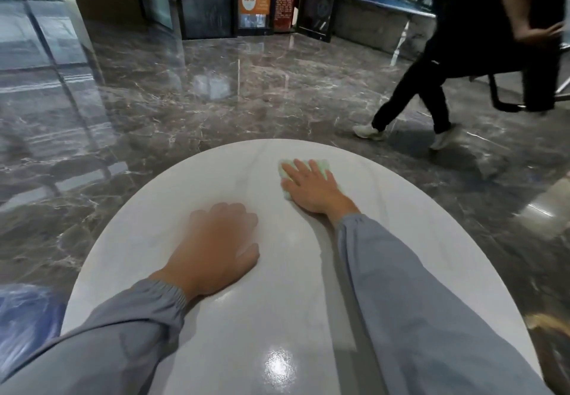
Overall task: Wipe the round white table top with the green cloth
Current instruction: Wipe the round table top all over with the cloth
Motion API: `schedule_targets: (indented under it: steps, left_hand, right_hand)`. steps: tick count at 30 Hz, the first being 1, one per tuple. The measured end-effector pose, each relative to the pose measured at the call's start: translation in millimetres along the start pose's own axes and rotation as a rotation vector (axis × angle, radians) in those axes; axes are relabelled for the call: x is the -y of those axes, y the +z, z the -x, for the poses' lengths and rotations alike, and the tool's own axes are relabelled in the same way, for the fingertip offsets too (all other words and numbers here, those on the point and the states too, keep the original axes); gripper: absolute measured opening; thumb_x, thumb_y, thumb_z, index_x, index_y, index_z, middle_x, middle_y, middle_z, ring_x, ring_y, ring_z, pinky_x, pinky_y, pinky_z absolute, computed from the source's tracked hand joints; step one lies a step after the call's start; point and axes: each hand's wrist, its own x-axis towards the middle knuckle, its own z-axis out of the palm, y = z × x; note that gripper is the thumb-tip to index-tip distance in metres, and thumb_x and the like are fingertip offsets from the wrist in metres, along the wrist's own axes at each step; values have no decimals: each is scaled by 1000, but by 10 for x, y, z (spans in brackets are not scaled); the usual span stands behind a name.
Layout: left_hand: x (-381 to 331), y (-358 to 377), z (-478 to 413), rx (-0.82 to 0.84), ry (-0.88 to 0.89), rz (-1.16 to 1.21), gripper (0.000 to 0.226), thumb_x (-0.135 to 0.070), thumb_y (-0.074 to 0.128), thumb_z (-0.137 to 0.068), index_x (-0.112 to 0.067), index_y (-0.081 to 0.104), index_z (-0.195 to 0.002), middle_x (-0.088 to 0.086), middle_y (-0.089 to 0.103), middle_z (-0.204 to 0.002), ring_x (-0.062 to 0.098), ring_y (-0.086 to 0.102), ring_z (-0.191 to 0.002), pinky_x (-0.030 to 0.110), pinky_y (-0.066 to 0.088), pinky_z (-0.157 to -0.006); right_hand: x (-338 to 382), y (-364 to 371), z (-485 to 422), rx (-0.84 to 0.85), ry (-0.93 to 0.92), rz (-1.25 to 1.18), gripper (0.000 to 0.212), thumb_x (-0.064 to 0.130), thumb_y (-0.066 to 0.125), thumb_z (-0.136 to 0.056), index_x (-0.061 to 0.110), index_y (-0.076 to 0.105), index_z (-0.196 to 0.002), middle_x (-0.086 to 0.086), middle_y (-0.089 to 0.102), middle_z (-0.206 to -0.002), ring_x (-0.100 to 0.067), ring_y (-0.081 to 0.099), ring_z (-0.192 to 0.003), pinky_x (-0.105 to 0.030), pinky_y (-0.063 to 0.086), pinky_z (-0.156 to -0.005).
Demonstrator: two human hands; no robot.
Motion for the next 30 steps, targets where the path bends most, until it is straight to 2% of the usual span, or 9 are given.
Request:
schedule_targets:
  steps: [2, 7, 9, 12, 14, 19, 23, 26, 30]
  left_hand:
    - [-2, 7, 11, -12, 1, 0, 50, -63, 30, -94, -37, 46, -134, -13, 43, -134, 17, 38, -131, 39, 24, -103]
    - [-26, -2, 13, -21, -9, 22, 47, -60, 35, -94, -36, 47, -132, -13, 43, -133, 16, 36, -129, 37, 21, -103]
    - [-33, -7, 16, -25, -14, 25, 47, -60, 35, -94, -37, 46, -133, -13, 42, -134, 16, 34, -130, 37, 22, -104]
    - [-32, 1, 22, -36, -14, 33, 47, -60, 36, -94, -36, 47, -133, -13, 42, -134, 17, 35, -130, 38, 23, -104]
    - [-32, 7, 30, -50, -14, 29, 46, -59, 37, -94, -36, 47, -132, -13, 43, -133, 17, 35, -129, 38, 23, -103]
    - [-38, -1, 17, -54, -29, 37, 46, -59, 38, -94, -34, 49, -131, -10, 45, -132, 21, 38, -128, 42, 27, -103]
    - [-28, 1, 8, -42, -26, 6, 47, -60, 36, -94, -35, 46, -132, -11, 43, -134, 21, 37, -129, 43, 29, -104]
    - [-33, -7, 12, -46, -29, 12, 46, -61, 36, -94, -36, 47, -131, -11, 43, -133, 21, 38, -129, 43, 30, -104]
    - [-42, -17, 15, -57, -29, 19, 45, -61, 36, -94, -36, 48, -129, -12, 44, -131, 20, 39, -127, 42, 31, -104]
  right_hand:
    - [-291, -99, -2, -17, 38, -20, 58, 58, 20, -107, 47, 10, -163, 15, -2, -173, -21, -7, -160, -53, -4, -126]
    - [-1282, -336, 20, -140, 346, -49, 52, 52, 22, -104, 44, 26, -155, 7, 18, -169, -28, 10, -157, -60, 9, -122]
    - [-1495, -399, -53, -127, 426, -43, 52, 52, 21, -103, 44, 25, -154, 6, 18, -169, -30, 10, -157, -62, 7, -121]
    - [-1448, -421, -245, -79, 486, -41, 57, 52, 16, -105, 44, 13, -161, 8, 5, -173, -32, -1, -159, -64, -3, -121]
    - [-1185, -409, -455, -65, 426, -42, 57, 50, 14, -105, 43, 9, -162, 9, 0, -174, -32, -6, -159, -66, -7, -120]
    - [89, -275, -944, 17, 63, 19, 58, 51, 14, -104, 48, 5, -162, 13, -5, -173, -28, -10, -159, -60, -9, -123]
    - [803, -140, -1018, 60, -171, 57, 56, 51, 15, -107, 49, 5, -161, 14, -1, -173, -26, -6, -160, -60, -5, -124]
    - [616, -219, -1026, -3, -176, 33, 56, 52, 18, -105, 49, 12, -160, 11, 12, -172, -26, 9, -158, -58, 8, -123]
    - [-209, -366, -1020, -121, 95, -9, 53, 52, 25, -102, 44, 27, -155, 7, 27, -167, -27, 22, -153, -58, 16, -119]
